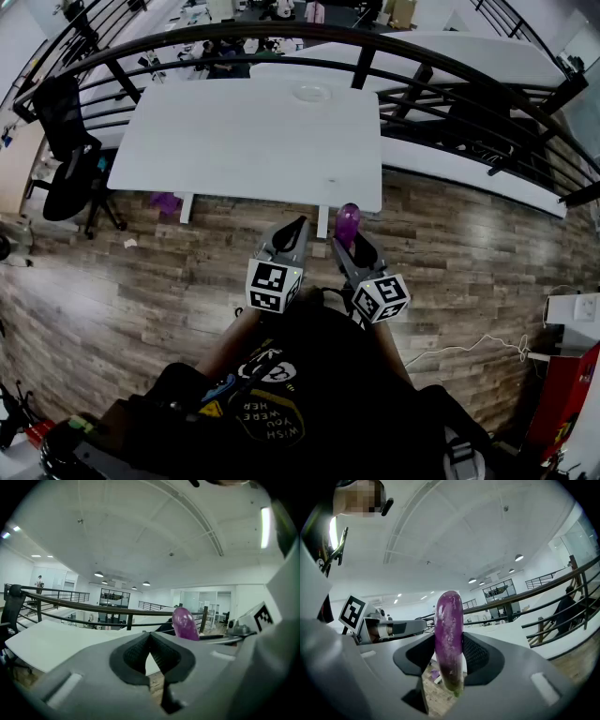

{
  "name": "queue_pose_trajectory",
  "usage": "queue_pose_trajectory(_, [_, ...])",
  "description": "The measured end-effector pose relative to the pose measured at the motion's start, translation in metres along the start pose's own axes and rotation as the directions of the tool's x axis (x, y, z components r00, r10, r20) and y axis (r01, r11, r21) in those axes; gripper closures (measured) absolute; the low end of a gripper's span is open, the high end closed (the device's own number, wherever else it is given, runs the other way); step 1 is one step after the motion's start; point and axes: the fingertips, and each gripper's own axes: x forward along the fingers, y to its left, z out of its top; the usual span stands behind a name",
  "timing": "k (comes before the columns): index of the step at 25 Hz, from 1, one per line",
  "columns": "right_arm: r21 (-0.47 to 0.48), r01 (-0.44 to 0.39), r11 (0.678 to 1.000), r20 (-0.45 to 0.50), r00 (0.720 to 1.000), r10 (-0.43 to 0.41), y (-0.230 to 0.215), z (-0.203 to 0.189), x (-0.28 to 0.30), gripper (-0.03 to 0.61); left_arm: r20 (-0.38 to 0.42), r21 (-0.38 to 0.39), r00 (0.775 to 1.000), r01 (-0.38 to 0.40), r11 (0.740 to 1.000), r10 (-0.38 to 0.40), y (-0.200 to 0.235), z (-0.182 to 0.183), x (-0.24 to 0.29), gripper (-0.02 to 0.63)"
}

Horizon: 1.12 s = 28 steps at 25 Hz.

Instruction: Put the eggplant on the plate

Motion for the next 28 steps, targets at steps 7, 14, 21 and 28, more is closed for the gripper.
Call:
queue_pose_trajectory(7, [0.005,0.005,1.000,-0.001,1.000,-0.005,-0.003,-0.003,-0.001,0.391,-0.004,0.006,1.000,0.009,1.000,-0.009,-0.001,-0.002,0.002,0.609])
queue_pose_trajectory(14, [0.011,0.015,1.000,0.001,1.000,-0.015,-0.005,-0.005,-0.006,0.391,-0.011,0.003,1.000,0.025,1.000,-0.025,-0.007,-0.006,0.004,0.609])
queue_pose_trajectory(21, [0.072,-0.005,0.997,0.001,1.000,0.005,-0.016,-0.014,-0.020,0.390,-0.028,0.002,0.999,0.045,0.999,-0.045,-0.023,-0.013,0.013,0.609])
queue_pose_trajectory(28, [0.110,-0.031,0.993,0.006,1.000,0.031,-0.040,-0.014,-0.036,0.390,-0.043,0.035,0.999,0.025,0.999,-0.023,-0.045,-0.016,0.032,0.609])
